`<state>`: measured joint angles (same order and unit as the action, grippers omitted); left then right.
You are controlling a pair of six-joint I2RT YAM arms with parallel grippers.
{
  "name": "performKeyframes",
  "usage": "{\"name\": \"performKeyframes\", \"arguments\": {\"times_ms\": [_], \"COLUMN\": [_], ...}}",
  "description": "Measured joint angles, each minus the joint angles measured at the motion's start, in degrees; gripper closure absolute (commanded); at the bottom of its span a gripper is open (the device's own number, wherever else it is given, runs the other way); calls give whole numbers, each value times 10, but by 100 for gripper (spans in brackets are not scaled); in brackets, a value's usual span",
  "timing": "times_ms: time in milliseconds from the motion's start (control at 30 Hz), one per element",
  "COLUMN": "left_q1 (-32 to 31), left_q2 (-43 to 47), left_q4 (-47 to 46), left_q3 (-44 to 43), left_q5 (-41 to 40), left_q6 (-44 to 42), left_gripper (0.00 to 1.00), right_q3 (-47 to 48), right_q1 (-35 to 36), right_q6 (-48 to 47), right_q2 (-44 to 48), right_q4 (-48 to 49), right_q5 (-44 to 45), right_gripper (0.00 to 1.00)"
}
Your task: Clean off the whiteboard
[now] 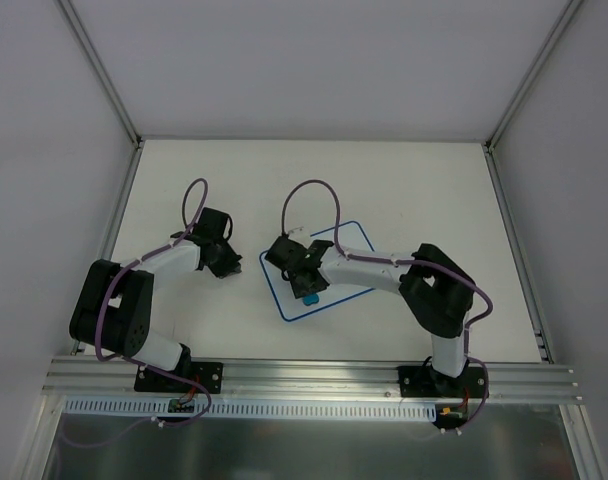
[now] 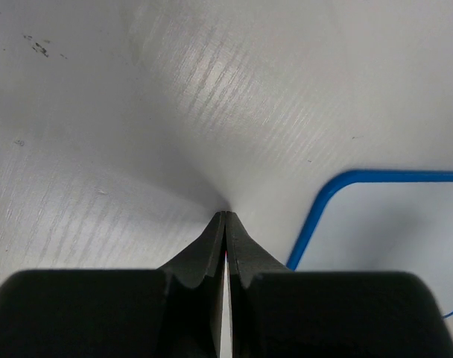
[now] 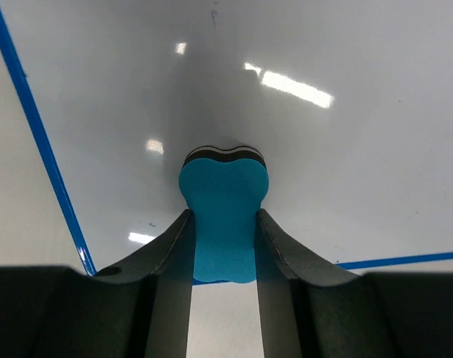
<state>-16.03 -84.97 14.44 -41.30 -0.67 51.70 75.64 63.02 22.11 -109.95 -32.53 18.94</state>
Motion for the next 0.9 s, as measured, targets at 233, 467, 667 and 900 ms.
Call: {"name": "performKeyframes", "arguments": {"times_ms": [233,467,667,900], "left_q1": [0,0,-2,-55], "left_q2": [0,32,83,103], "left_q4": [0,8,10,11], "left_q3": [0,7,7,8], "left_q5": [0,2,2,-2], "left_q6": [-1,-27,-49,-54], "left_gripper": [100,99,70,25], "right_q3": [11,33,37,37], "right_q1": [-31,-19,-19,-35], "right_q6": [-16,-37,-37,-37], "right_q2": [-6,-20,-20,-12], "right_q4": [-23,-24,-25,-27], "right_q5": [8,7,-5,-18], "right_gripper": [100,82,50,21]}}
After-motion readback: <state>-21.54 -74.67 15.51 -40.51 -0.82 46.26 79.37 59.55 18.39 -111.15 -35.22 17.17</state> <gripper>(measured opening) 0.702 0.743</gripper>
